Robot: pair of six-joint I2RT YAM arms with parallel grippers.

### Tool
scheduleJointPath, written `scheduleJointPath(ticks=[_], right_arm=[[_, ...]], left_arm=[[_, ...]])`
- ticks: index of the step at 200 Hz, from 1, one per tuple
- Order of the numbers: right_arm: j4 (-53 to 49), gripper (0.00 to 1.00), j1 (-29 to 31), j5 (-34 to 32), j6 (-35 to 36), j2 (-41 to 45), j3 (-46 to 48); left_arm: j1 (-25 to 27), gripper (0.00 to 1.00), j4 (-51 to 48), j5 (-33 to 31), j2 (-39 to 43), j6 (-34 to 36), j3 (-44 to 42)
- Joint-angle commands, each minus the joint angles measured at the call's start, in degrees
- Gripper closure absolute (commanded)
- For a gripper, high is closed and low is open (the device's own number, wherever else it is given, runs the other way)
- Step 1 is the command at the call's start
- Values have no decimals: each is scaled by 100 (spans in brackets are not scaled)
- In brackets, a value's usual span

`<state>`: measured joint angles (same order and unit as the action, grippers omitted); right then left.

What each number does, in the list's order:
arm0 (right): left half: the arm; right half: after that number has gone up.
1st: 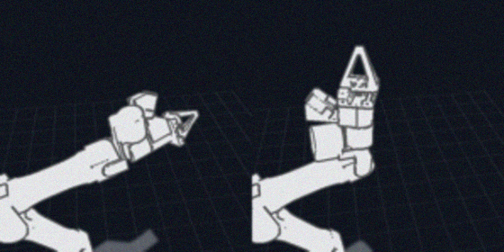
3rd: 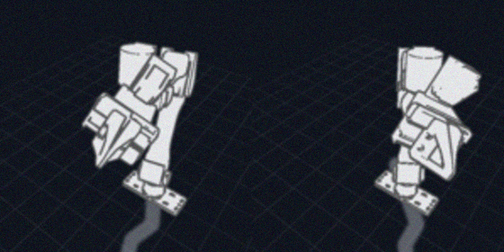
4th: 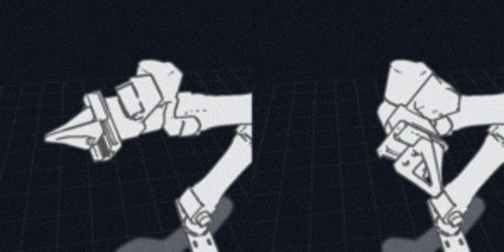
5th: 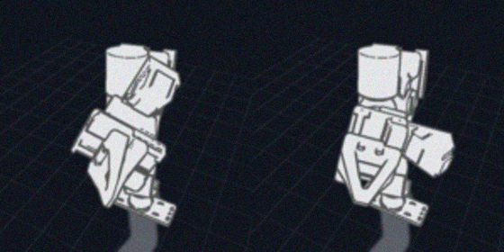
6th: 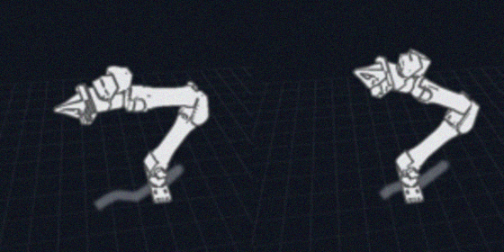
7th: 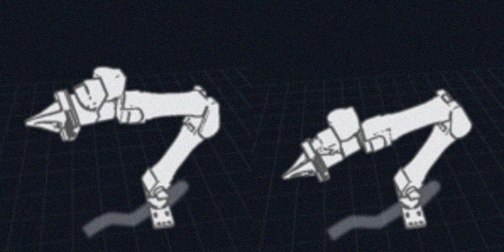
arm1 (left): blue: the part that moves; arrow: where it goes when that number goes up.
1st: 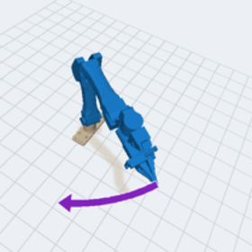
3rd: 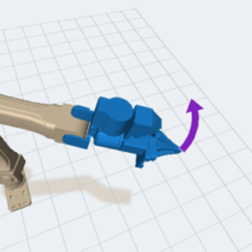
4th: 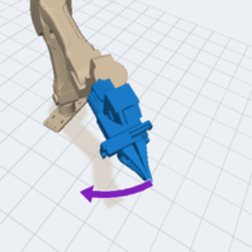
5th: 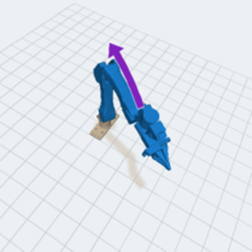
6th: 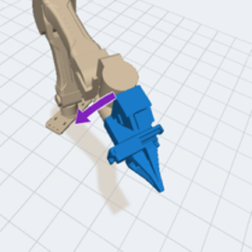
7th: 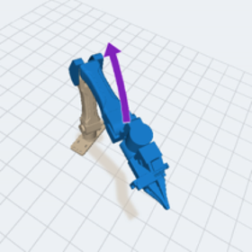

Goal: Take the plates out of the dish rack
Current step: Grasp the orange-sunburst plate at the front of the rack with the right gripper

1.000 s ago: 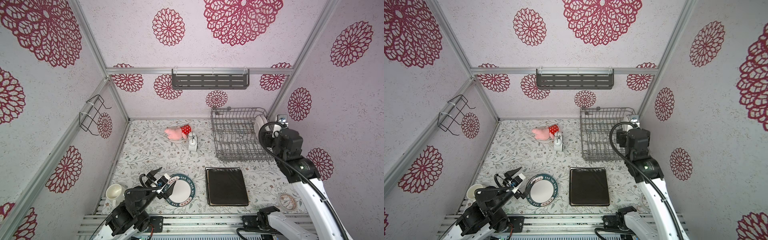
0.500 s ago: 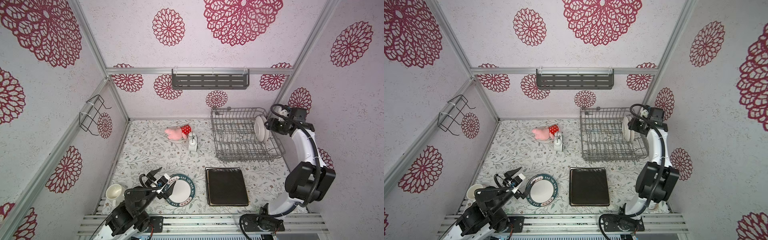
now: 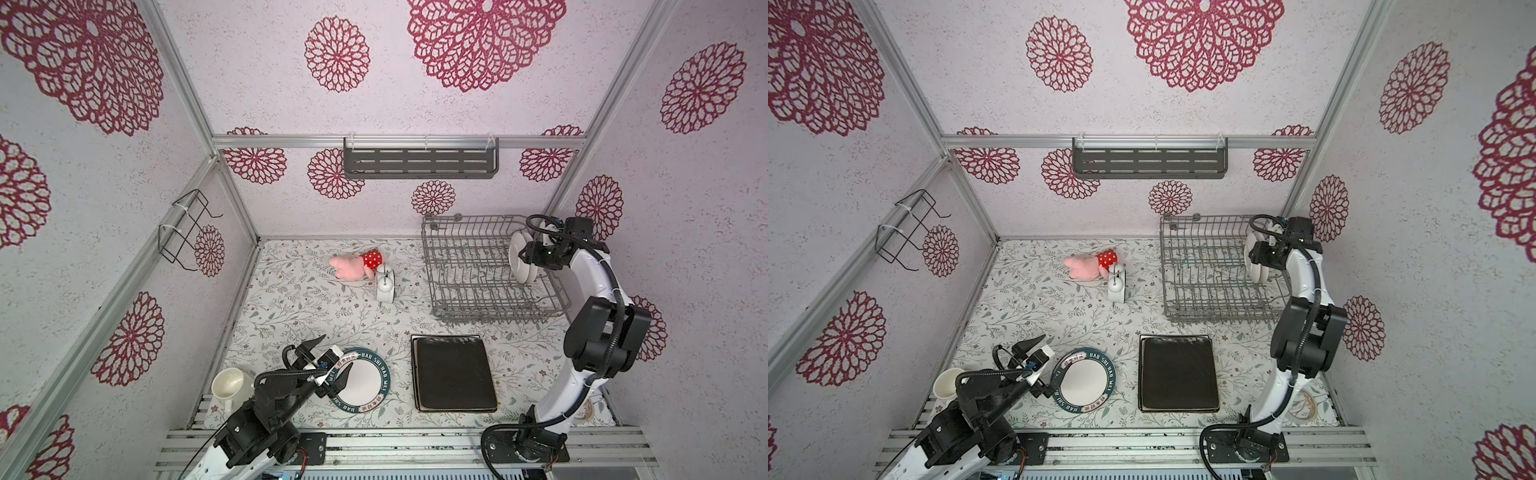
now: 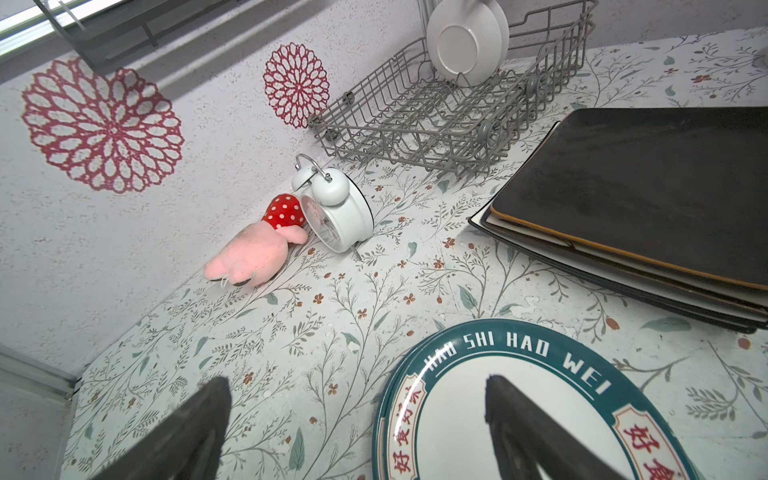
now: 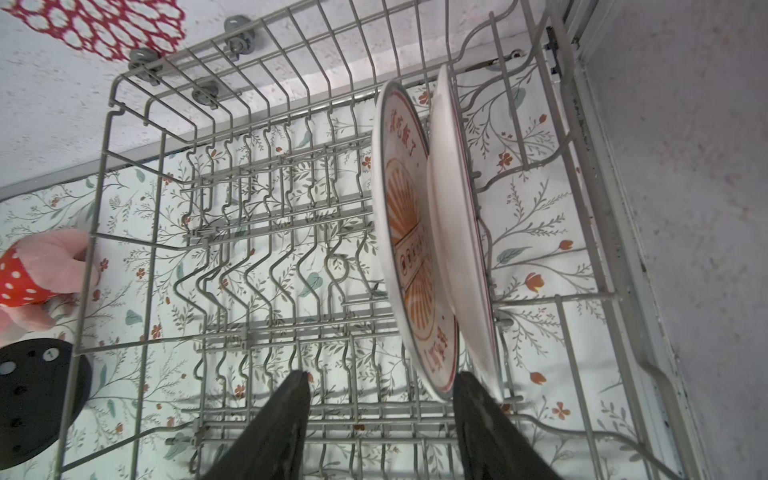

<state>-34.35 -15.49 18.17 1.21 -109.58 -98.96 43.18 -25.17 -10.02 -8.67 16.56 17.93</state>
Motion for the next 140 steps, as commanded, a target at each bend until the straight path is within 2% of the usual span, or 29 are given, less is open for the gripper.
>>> scheduleJointPath(ticks=[1,42,75,98,140], right_arm=[[23,42,-25,-45,214,-69,-228],[16,47,-29,59,265,-479,-499],[7,66,-24,186,384,-614,-571],[-28,72,-20,311,467,-635,-598],[-15,91,-10,387,618,-564,-590]], left_arm=[[-30,3,135,-61,-94,-7,44],[-24,3,135,-28,-287,-9,50],[-41,3,169,-44,-390,-4,42],[-38,3,196,-37,-425,-2,34],[-37,3,179,-26,-404,7,29]])
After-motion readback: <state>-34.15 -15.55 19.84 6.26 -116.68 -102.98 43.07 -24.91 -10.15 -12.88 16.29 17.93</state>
